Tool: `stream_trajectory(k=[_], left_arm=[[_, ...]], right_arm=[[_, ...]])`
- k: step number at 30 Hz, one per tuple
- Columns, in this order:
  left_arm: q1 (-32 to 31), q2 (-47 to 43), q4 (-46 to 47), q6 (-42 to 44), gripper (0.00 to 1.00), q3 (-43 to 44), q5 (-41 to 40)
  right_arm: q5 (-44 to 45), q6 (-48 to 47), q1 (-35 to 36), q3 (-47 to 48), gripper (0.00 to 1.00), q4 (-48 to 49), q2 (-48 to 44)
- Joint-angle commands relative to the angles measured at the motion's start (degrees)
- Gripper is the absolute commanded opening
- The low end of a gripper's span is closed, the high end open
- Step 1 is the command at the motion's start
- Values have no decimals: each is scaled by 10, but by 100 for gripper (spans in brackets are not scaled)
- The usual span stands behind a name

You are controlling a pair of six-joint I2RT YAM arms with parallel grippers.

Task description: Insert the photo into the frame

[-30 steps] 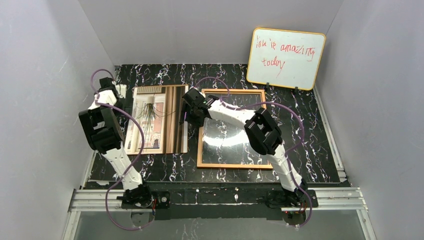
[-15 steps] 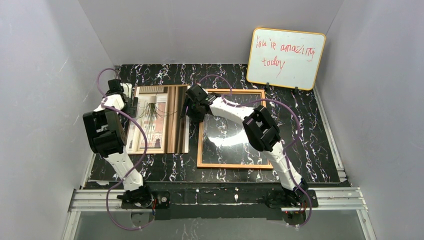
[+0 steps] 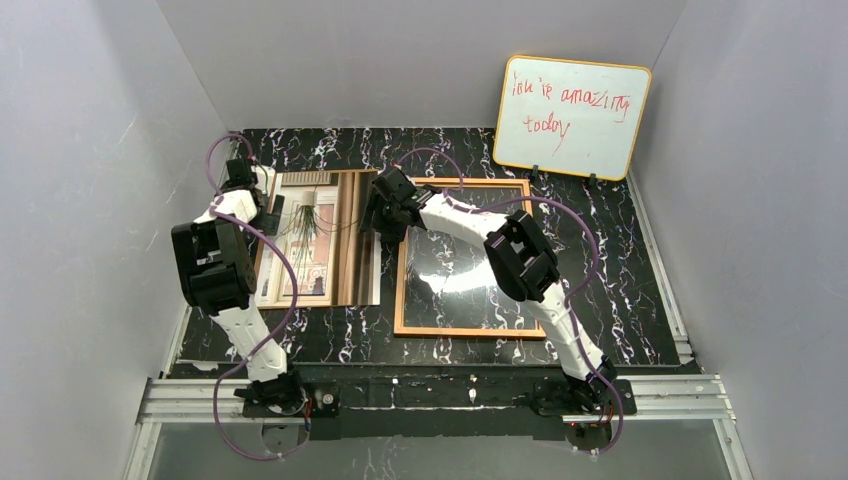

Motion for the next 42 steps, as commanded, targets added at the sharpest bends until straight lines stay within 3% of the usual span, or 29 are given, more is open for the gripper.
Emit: stream_trajectory(k=[1,15,25,32,42], left_arm=[[-13,18,-60,5,93,-29,20],[-20,24,-62,18,93,-36,7],[-21,19,-64,25,92,-40,4],[-22,16,-71,28,92,-36,6],[-21,19,-91,28,92,-22,13]], right_arm=[[10,-14,17,-6,70,31,-19],[-25,9,20,-104,68,141,-138],[-101,94,12,-198,68,297,-178],[-115,103,9,-192,67,285,-148],[-55,53,7,-143,51,166,-126]])
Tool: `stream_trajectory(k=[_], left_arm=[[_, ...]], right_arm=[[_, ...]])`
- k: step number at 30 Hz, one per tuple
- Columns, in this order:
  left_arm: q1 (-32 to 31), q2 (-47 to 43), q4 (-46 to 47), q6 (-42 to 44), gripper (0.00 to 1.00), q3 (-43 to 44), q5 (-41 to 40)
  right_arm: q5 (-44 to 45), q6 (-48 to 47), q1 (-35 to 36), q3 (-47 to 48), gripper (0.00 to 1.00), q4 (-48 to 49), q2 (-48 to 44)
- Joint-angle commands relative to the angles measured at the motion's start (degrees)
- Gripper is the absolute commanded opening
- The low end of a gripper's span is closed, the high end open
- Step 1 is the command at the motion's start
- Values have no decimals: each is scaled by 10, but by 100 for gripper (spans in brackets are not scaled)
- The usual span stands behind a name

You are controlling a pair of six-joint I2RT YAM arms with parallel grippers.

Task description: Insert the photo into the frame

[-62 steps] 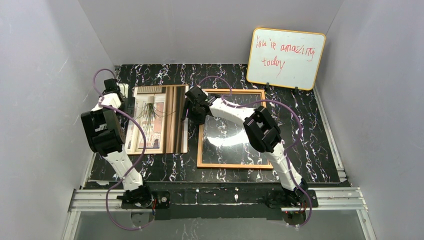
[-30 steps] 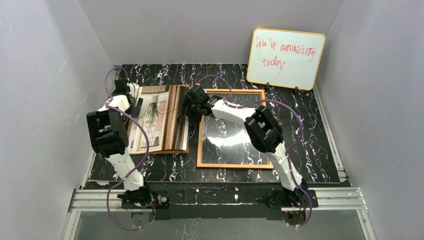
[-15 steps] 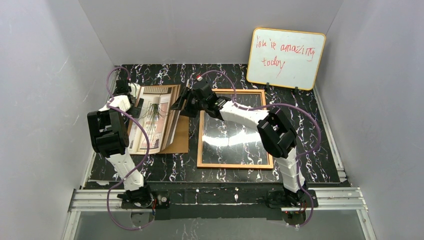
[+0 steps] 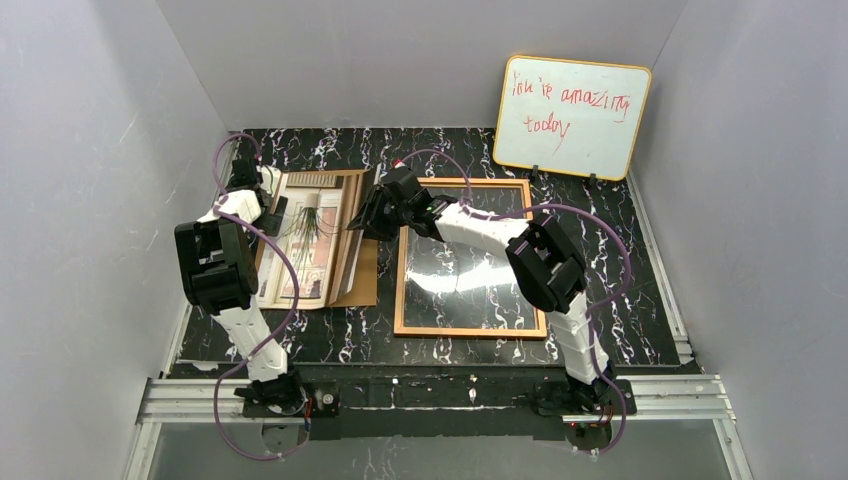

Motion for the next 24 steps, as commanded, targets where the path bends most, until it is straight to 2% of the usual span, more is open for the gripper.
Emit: stream_trajectory(k=[1,6,13,17,24], left_arm=[[-7,19,-100,-4,92,-15,38],[-7,19,-106,-5,92,-11,40],[-5,17,-118,-5,93,-2,42],[7,22,-162,-9,98,46,54],[50,11,-259,-27,98,193,88]], right_arm=[[34,-31,-3,47,50,-62,11],[47,-39,-3,44,47,-84,17],[63,-53,-3,54,18,-97,20],[82,-83,-2,78,2,-112,6],[134,-192,-3,117,1,-139,-75]])
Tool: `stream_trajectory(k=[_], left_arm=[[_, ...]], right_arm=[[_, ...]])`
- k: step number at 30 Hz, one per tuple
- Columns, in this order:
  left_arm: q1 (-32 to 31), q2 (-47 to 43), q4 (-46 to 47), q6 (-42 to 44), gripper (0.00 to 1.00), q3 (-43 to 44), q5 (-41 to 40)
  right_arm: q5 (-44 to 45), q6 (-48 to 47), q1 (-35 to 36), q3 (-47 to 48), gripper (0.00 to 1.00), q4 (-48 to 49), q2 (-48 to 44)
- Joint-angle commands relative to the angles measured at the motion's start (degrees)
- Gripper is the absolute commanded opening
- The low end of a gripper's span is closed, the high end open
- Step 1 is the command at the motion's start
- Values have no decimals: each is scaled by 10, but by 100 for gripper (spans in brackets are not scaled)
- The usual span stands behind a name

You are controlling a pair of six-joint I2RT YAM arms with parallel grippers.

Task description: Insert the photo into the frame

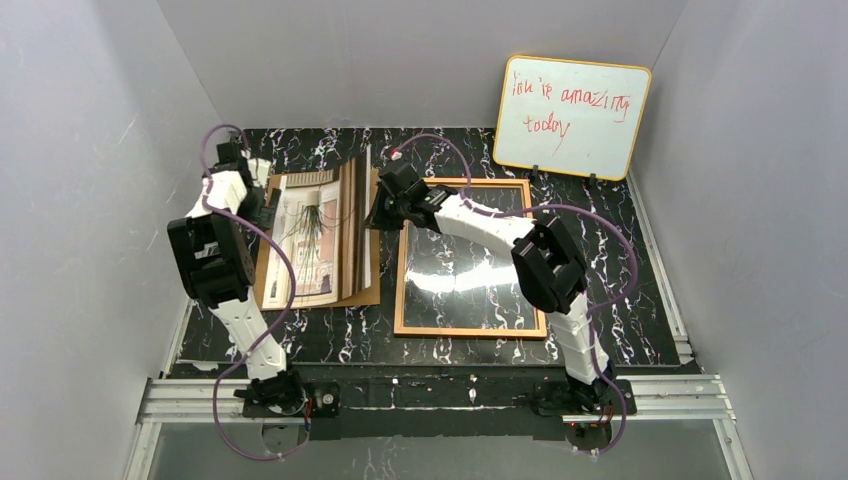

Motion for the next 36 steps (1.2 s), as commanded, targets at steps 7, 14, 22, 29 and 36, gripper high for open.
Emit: stream_trajectory(k=[7,14,22,29,36], left_arm=[[24,-54,-118,-13,98,62,83],[24,-64,-114,-13,98,-3,104],[21,-67,-118,-19,98,-8,132],[22,-74,-123,-17,98,-6,130],[21,-71,-120,-14,98,-5,125]], right_arm=[[199,-276,-8,83,1,-178,-216],[346,-388,-9,41,1,-243,-412],[337,-402,-9,192,1,-403,-371],[257,-362,13,255,1,-541,-221],[207,-294,26,211,1,-559,-153]])
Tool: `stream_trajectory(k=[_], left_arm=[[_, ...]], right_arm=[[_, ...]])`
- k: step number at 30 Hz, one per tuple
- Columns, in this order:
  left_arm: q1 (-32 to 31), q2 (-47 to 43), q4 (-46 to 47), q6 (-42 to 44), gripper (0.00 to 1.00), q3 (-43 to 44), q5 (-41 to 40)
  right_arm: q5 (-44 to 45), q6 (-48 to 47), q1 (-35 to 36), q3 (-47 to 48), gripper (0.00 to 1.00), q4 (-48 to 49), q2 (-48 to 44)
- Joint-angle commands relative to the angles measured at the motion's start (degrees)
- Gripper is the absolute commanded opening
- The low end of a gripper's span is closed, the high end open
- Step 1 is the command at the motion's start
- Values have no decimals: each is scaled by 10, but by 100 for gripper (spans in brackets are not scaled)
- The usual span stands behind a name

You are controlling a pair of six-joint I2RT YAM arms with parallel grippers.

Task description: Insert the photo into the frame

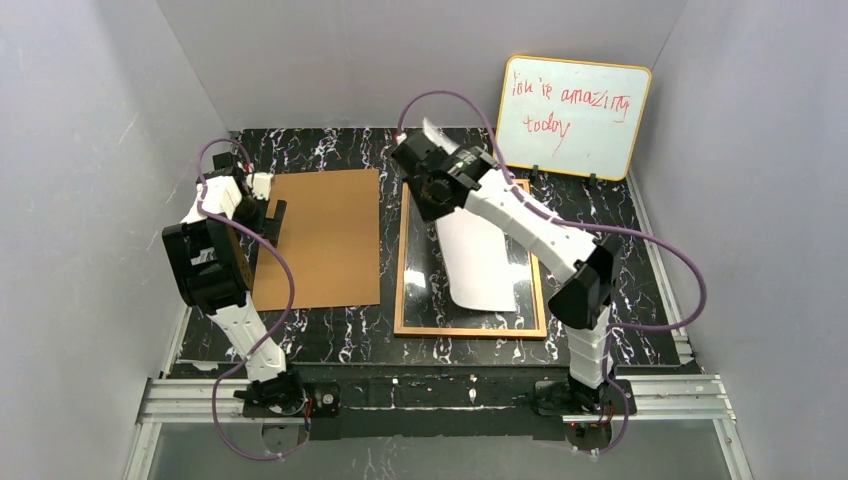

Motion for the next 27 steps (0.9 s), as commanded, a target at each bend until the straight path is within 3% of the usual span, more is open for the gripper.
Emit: stream_trajectory(k=[1,7,15,20,24,27], left_arm=[[-3,-43,-15,0,98,7,5],[-2,-49,-8,4,98,-4,3],[-2,-50,-4,13,98,-8,-4],[-2,-47,-2,14,98,-7,-4],[-3,-46,-1,14,98,-9,-3],[-3,-46,-1,15,98,-9,-1]], right_arm=[[-30,72,6,-11,1,-42,-11],[-81,203,3,-69,1,6,10],[-43,367,3,-63,1,-65,62],[-3,459,3,-149,1,-44,-12],[18,482,4,-245,1,20,-77],[39,494,4,-256,1,16,-82]])
